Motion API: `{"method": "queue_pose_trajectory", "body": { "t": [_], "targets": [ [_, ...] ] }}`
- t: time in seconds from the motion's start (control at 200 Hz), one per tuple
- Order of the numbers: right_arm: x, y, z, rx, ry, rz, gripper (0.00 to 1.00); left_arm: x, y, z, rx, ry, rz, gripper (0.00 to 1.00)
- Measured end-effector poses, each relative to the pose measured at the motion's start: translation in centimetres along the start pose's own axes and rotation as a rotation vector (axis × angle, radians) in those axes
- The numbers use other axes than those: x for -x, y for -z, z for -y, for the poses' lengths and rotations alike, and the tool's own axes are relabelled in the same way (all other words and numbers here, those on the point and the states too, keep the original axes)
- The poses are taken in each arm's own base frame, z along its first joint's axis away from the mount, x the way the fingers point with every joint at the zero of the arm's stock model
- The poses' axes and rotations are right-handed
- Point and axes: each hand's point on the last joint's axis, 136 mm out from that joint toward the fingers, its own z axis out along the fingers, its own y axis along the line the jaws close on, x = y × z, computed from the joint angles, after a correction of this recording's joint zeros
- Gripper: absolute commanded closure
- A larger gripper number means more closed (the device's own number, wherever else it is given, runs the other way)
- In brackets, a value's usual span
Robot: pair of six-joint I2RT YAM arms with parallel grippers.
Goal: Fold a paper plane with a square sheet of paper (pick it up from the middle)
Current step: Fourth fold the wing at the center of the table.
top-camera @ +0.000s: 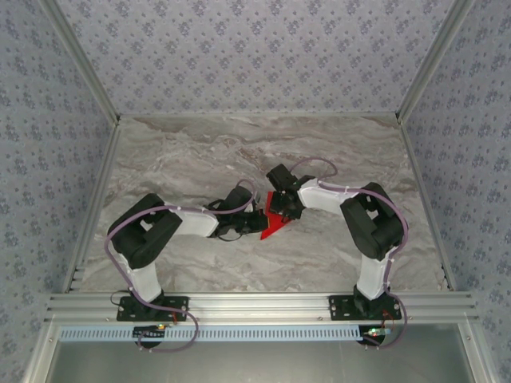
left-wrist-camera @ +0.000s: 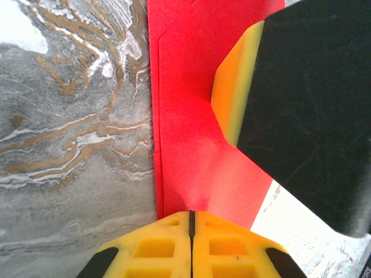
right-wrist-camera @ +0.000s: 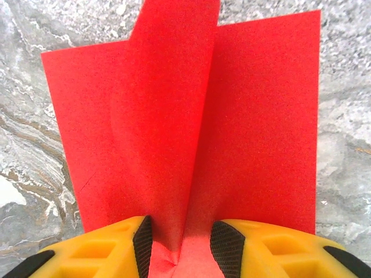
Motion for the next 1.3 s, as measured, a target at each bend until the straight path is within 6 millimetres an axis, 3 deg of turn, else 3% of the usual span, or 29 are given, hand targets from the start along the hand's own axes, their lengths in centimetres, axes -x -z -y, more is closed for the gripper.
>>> {"method": "queue_pose_trajectory", "body": {
  "t": [0.255, 0.415, 0.525, 0.625, 0.685, 0.834, 0.919, 1.119, 1.299],
  "targets": [
    [0.5, 1.6, -0.7, 0.102, -0.015, -0.001, 0.56, -0.2, -0.2, -0.1, -0.002, -0.001, -0.016, 0.98],
    [-0.2, 2.8, 0.6, 0.114, -0.003, -0.039, 0.51, -0.2, -0.5, 0.2, -0.017, -0.005, -0.034, 1.00],
    [0.2, 4.8, 0.7, 0.171, 0.025, -0.033, 0.49, -0.2, -0.6, 0.2, -0.019, -0.006, -0.039, 1.00],
    [1.0, 6.7, -0.1, 0.242, 0.073, 0.015, 0.53, -0.2, -0.6, 0.2, -0.018, -0.006, -0.041, 1.00],
    [1.0, 7.3, -0.6, 0.285, 0.111, 0.032, 0.61, -0.2, -0.6, 0.2, -0.017, -0.011, -0.042, 1.00],
    [-0.7, 6.1, -0.9, 0.356, 0.196, -0.001, 0.86, -0.2, -0.6, 0.2, -0.010, -0.012, -0.049, 1.00],
    [-1.8, 5.2, -1.0, 0.390, 0.227, -0.033, 0.92, -0.2, -0.6, 0.2, -0.006, -0.014, -0.052, 1.00],
    [-2.6, 3.5, -1.8, 0.456, 0.282, -0.058, 0.96, -0.2, -0.6, 0.2, 0.010, -0.010, -0.066, 1.00],
    [-2.9, 3.2, -2.4, 0.503, 0.312, -0.058, 0.96, -0.2, -0.6, 0.3, 0.021, -0.008, -0.072, 1.00]
  ]
}}
